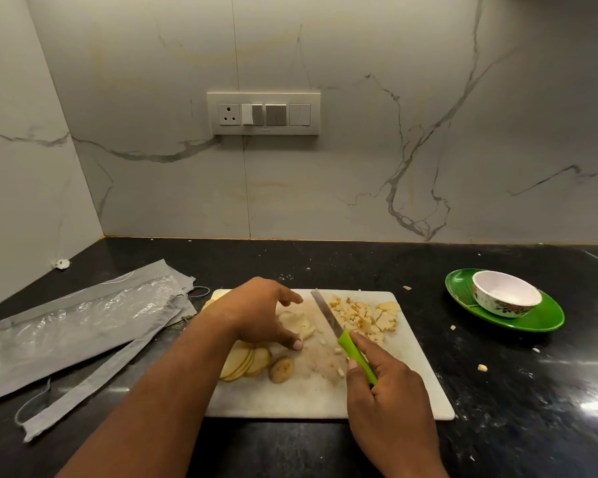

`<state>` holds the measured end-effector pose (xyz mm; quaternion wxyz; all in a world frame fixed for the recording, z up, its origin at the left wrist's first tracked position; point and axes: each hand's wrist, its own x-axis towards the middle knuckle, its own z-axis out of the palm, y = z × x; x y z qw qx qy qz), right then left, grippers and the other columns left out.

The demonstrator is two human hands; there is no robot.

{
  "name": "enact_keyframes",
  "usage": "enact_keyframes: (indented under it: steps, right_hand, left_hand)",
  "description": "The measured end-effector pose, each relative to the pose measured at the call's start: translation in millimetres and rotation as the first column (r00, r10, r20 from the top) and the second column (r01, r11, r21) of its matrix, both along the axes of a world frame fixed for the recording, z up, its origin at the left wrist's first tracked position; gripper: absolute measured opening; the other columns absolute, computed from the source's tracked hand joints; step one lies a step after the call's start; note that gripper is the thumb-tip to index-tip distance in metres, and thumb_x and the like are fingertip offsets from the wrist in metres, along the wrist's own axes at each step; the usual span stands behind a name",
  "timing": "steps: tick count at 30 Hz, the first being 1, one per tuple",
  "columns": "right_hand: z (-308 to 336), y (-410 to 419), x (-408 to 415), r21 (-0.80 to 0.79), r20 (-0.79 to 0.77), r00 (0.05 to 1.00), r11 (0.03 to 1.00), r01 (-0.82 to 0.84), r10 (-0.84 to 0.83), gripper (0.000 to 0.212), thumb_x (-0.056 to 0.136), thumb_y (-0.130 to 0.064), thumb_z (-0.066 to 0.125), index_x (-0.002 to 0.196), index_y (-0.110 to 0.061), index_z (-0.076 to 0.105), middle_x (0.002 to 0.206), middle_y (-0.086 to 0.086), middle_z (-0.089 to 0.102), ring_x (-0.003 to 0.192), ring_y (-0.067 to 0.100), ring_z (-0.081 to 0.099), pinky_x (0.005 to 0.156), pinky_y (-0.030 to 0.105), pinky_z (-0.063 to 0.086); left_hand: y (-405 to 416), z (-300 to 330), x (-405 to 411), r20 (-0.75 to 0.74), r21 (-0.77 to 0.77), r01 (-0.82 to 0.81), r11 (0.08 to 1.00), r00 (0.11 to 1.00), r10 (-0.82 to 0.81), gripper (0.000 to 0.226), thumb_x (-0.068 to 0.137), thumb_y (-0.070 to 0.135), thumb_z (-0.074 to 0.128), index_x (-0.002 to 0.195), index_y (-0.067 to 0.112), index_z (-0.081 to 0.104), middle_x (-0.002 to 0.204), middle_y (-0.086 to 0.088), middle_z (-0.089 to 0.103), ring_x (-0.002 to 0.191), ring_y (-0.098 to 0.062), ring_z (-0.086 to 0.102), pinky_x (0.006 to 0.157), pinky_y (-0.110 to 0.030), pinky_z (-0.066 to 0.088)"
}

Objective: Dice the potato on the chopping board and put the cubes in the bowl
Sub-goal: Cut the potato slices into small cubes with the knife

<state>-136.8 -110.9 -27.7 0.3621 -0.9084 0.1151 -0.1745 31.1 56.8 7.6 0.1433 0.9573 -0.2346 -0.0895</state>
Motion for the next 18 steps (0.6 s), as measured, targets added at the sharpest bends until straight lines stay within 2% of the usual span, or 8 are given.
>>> enact_keyframes:
  steps: [3, 8, 13, 18]
  right_hand:
    - [4.4, 5.0, -0.6, -0.143, -0.074, 0.997, 0.989, -0.042, 0.031, 0.048, 0.099, -0.039, 0.045, 0.146, -0.051, 0.041, 0.136, -0.019, 0.059, 0.118, 0.009, 0.057, 0.101, 0.026, 0.04]
    - [8.4, 15.1, 5.2, -0.316, -0.181, 0.982, 0.943, -0.108, 0.052, 0.054, 0.101, -0.039, 0.033, 0.155, -0.044, 0.024, 0.125, -0.005, 0.063, 0.111, 0.016, 0.057, 0.093, 0.033, 0.043]
    - [7.8, 23.2, 14.9, -0.369, -0.168, 0.985, 0.923, -0.106, 0.046, 0.057, 0.101, -0.037, 0.031, 0.157, -0.038, 0.021, 0.117, -0.007, 0.065, 0.103, 0.015, 0.059, 0.085, 0.032, 0.045]
    - [4.8, 27.3, 20.9, -0.376, -0.135, 0.99, 0.922, -0.091, 0.043, 0.058, 0.101, -0.039, 0.032, 0.157, -0.037, 0.018, 0.11, -0.01, 0.064, 0.094, 0.011, 0.057, 0.079, 0.029, 0.046]
  left_hand:
    - [-2.5, -1.4, 1.0, -0.037, 0.006, -0.026, 1.0, 0.999, 0.026, 0.077, 0.077, 0.05, 0.086, 0.147, 0.034, 0.056, 0.137, 0.007, 0.064, 0.114, -0.014, 0.063, 0.1, -0.032, 0.055]
    - [-4.5, -0.8, -0.3, -0.049, -0.055, -0.04, 0.998, 0.998, 0.037, 0.053, 0.081, 0.043, 0.086, 0.131, 0.033, 0.071, 0.132, 0.005, 0.066, 0.111, -0.014, 0.063, 0.095, -0.029, 0.055]
    - [-4.7, -1.9, 0.4, -0.063, -0.122, -0.067, 0.99, 0.996, 0.059, 0.06, 0.077, 0.038, 0.09, 0.133, 0.032, 0.069, 0.132, 0.006, 0.068, 0.111, -0.014, 0.066, 0.096, -0.03, 0.057]
    - [-6.7, -2.6, 0.6, -0.034, -0.089, -0.073, 0.993, 0.997, 0.071, 0.042, 0.081, 0.042, 0.087, 0.119, 0.03, 0.077, 0.126, 0.005, 0.068, 0.108, -0.016, 0.065, 0.095, -0.031, 0.058]
